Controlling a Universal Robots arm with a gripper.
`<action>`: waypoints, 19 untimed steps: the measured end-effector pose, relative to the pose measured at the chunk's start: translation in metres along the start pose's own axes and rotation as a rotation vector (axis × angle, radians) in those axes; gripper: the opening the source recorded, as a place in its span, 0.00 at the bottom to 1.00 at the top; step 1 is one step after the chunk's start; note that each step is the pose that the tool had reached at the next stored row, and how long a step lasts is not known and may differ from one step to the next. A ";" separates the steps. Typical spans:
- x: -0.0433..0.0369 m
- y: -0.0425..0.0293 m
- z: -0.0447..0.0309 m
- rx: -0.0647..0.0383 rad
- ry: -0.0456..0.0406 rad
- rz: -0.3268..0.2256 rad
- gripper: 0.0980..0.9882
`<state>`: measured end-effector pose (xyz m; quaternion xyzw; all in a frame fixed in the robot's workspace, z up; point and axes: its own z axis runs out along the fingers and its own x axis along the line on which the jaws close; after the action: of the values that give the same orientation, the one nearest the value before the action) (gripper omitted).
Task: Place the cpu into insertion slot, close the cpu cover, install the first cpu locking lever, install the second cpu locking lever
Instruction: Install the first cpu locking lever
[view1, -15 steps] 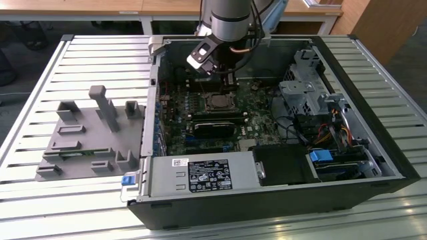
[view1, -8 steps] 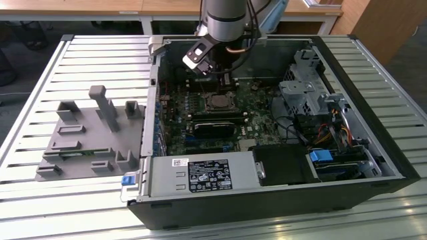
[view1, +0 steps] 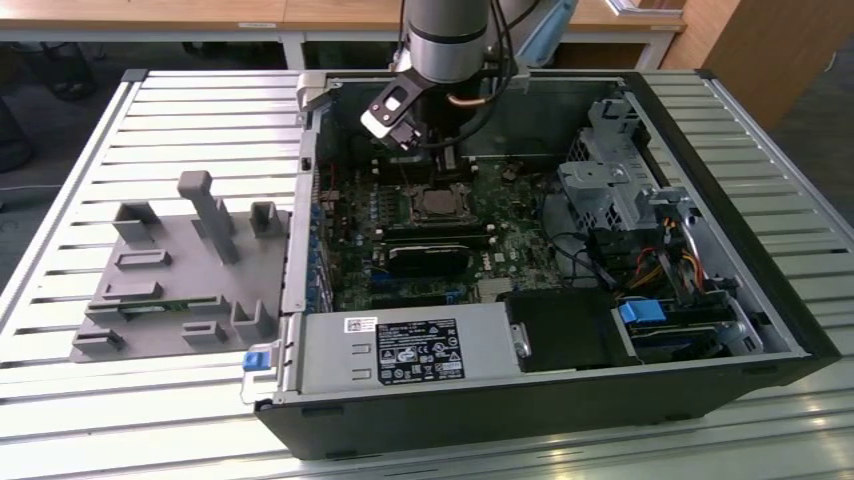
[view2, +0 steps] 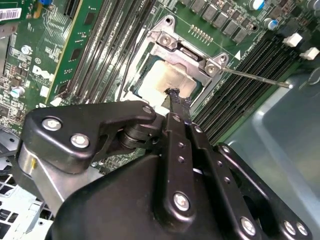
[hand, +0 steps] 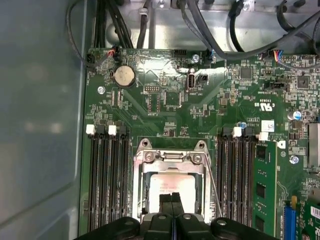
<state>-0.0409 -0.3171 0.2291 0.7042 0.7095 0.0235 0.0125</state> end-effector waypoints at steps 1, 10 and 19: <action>0.0000 0.0000 -0.0006 0.000 0.0000 0.000 0.01; 0.0003 0.0010 -0.0187 0.027 0.0005 0.001 0.01; 0.0005 0.0014 -0.0270 0.033 0.0015 0.001 0.01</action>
<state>-0.0409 -0.3171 0.2562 0.7045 0.7096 0.0124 0.0004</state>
